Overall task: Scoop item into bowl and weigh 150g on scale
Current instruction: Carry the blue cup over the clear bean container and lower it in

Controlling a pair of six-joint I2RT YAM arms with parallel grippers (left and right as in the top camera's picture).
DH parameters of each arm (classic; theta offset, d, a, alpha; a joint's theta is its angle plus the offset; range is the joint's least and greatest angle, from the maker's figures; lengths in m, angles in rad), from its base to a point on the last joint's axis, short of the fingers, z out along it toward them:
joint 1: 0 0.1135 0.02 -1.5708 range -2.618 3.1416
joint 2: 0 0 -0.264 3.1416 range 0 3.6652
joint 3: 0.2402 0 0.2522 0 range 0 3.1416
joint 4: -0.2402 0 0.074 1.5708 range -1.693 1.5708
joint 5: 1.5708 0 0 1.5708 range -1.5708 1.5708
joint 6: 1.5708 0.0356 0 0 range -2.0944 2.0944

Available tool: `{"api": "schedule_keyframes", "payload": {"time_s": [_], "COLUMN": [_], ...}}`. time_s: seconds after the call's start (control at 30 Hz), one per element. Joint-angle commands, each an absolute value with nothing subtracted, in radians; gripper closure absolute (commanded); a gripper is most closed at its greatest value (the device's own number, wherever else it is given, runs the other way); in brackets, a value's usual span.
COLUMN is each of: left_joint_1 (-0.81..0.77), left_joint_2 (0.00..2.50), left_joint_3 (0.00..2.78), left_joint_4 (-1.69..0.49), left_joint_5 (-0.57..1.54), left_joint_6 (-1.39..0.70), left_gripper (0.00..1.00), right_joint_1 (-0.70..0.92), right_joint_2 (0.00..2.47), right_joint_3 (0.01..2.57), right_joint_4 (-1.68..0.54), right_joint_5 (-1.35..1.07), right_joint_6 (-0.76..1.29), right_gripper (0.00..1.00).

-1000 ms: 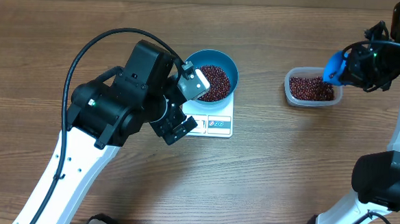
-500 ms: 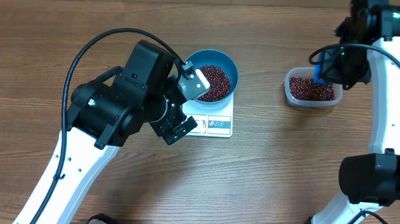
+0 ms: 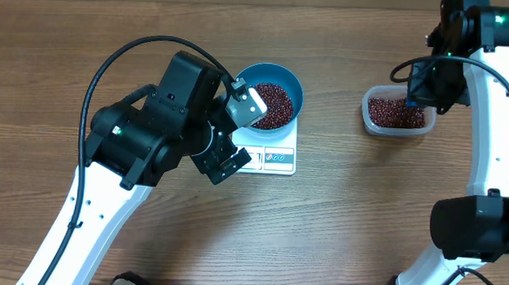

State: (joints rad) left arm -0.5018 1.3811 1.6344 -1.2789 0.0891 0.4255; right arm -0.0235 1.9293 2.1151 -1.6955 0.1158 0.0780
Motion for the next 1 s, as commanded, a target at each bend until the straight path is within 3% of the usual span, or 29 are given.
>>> {"api": "schedule_keyframes", "payload": {"time_s": [0.0,0.43,0.97], "left_joint_1": [-0.498,-0.498,-0.498], "left_joint_2": [1.374,1.374,1.374], "left_joint_3": [1.654,1.654,1.654], "left_joint_4": [-1.279,-1.279,-1.279], "left_joint_5": [0.086,0.086,0.086], "left_joint_6": [0.426,0.426,0.426], "left_gripper": [0.01,0.0,0.01], "right_joint_1": [0.006,0.058,0.057], "right_joint_2": [1.898,1.898,1.898], "right_joint_3": [2.148,2.148,2.148], "right_joint_4": [-1.694,-1.694,-1.694], "right_joint_5": [0.177,0.322,0.244], "right_joint_6": [0.082,0.081,0.086], "right_gripper": [0.96,0.96,0.96]}}
